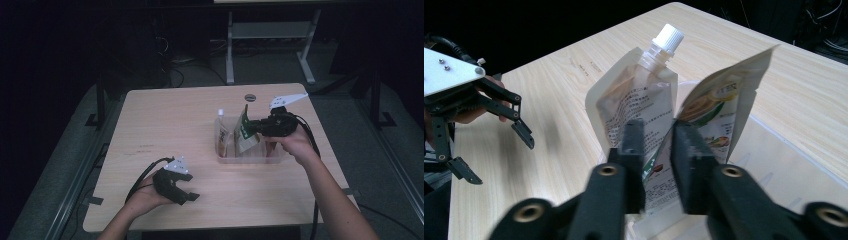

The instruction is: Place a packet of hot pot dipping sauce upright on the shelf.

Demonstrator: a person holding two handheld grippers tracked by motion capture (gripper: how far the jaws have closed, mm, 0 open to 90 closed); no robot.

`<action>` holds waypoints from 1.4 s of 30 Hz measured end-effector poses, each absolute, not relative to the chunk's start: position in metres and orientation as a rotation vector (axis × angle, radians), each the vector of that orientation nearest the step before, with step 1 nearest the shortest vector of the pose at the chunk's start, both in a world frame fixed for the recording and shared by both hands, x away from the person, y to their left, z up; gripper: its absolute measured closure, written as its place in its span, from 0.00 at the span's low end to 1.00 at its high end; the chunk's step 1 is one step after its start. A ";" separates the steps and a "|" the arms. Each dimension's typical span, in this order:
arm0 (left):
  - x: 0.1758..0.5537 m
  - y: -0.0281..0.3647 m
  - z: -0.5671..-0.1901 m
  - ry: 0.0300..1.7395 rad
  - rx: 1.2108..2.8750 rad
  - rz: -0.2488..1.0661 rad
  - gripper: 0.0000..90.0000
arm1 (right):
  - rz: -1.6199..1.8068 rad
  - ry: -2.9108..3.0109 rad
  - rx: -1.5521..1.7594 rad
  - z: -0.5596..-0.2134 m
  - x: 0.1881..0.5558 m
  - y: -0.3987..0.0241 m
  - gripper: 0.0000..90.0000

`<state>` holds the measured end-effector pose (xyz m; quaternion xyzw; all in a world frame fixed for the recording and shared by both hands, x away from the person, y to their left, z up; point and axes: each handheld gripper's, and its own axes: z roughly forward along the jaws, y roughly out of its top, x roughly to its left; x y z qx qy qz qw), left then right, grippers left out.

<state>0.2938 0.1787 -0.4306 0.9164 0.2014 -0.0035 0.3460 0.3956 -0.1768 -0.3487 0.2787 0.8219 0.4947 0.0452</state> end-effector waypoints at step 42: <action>0.259 0.237 -0.435 0.611 2.343 0.112 0.26 | 1.379 2.431 0.815 -0.389 0.264 -0.206 0.27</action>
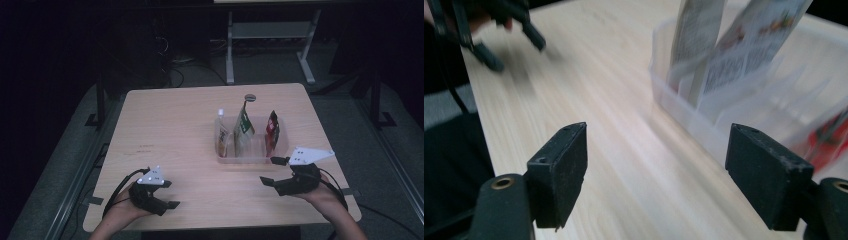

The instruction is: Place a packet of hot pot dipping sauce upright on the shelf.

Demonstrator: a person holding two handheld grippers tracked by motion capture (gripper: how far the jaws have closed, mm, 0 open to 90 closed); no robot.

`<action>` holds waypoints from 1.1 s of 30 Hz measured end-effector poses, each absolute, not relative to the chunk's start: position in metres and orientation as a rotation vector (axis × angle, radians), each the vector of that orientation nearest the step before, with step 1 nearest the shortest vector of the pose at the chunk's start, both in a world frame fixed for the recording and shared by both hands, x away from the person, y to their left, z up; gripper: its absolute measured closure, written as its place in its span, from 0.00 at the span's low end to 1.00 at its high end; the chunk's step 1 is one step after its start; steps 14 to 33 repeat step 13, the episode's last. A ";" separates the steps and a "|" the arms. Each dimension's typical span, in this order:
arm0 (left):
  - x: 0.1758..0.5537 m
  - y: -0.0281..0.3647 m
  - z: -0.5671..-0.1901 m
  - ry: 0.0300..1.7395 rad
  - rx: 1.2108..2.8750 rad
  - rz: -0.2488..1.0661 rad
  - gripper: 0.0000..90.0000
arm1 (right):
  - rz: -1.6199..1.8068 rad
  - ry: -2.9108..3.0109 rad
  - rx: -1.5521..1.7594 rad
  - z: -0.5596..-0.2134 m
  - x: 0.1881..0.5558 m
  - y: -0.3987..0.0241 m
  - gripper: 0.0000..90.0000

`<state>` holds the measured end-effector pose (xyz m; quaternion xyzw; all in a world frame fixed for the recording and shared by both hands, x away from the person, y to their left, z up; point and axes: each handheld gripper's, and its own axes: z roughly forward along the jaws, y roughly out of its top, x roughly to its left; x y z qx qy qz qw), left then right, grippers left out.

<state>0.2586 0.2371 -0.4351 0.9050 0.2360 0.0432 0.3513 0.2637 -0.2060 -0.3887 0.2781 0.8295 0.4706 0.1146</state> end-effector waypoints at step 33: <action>0.262 0.238 -0.451 0.592 2.411 0.140 0.20 | 1.228 2.548 0.820 -0.426 0.263 -0.211 0.23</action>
